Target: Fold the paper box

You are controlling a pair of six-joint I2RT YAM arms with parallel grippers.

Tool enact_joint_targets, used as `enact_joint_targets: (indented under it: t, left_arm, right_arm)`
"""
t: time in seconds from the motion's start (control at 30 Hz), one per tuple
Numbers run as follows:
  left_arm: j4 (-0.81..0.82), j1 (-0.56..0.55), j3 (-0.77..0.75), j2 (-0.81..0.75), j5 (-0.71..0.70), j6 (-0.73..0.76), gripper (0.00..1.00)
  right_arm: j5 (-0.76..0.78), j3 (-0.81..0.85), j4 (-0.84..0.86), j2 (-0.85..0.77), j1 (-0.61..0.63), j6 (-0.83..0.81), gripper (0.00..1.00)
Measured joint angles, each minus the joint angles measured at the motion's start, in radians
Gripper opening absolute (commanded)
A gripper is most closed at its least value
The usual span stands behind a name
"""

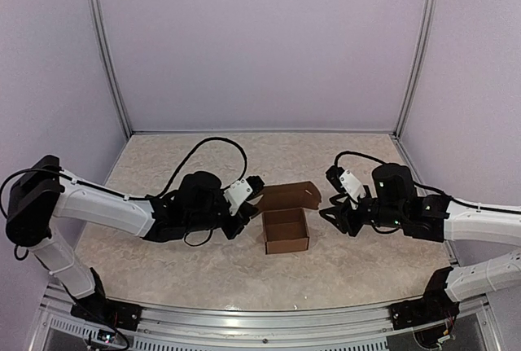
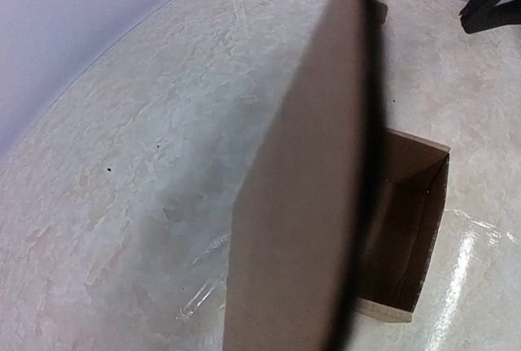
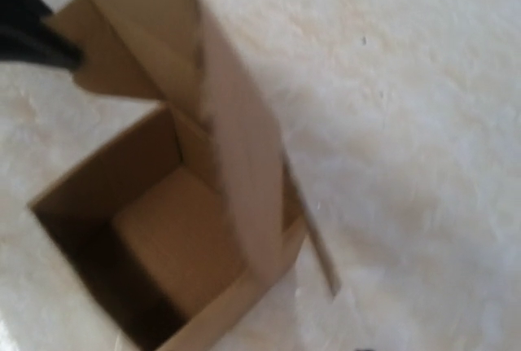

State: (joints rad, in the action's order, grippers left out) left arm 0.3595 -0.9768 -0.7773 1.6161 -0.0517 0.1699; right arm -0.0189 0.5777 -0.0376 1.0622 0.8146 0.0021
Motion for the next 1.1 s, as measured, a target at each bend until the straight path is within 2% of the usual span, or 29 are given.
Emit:
enact_joint_targets:
  t: [0.3,0.53,0.6,0.7,0.93,1.1]
  left_arm:
    - [-0.056,0.009,0.007,-0.052,0.043,0.000,0.00]
    - [-0.080,0.017,0.023,-0.096,0.063,-0.005,0.00]
    - [-0.083,0.017,0.023,-0.100,0.064,-0.006,0.00]
    - [-0.091,0.017,0.023,-0.100,0.064,-0.010,0.00]
    - [-0.116,0.012,0.012,-0.094,0.011,-0.050,0.00]
    - [-0.174,-0.008,-0.069,-0.055,-0.076,-0.112,0.00]
  right_arm:
    - [-0.114,0.018,0.068,0.101,-0.074,-0.083,0.39]
    - [-0.222,0.066,0.077,0.151,-0.080,-0.097,0.29]
    - [-0.251,0.071,0.090,0.167,-0.080,-0.093,0.20]
    - [-0.285,0.072,0.103,0.190,-0.080,-0.090,0.00]
    - [-0.306,0.074,0.127,0.219,-0.077,-0.045,0.00]
    - [-0.256,0.074,0.170,0.227,-0.056,0.033,0.00]
